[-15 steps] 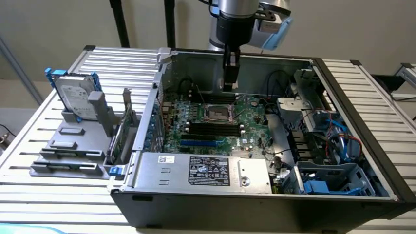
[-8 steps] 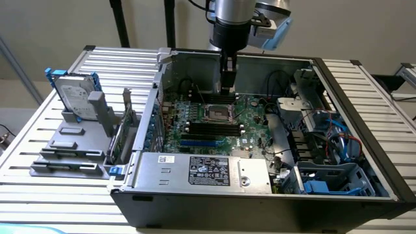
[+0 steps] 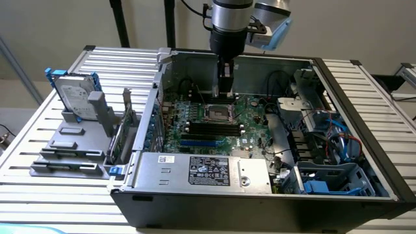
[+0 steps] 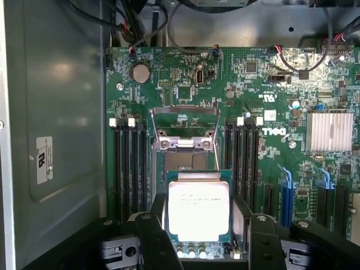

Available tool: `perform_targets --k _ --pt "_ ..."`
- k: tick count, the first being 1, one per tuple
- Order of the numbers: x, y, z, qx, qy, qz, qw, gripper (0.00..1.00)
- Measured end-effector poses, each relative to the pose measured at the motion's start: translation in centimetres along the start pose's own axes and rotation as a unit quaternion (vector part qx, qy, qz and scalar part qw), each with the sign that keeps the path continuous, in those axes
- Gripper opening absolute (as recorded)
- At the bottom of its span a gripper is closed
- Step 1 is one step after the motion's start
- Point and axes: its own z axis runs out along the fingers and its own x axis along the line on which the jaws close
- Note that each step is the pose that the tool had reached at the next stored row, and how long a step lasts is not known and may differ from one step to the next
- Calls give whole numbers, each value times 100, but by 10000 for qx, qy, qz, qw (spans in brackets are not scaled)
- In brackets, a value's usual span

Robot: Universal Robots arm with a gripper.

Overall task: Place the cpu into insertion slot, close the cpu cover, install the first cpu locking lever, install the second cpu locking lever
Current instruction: 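Place the cpu into insertion slot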

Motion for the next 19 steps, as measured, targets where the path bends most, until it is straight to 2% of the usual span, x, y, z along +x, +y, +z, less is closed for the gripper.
perform_targets --k 19 --pt "-3 -13 346 0 0 1 10000 55"
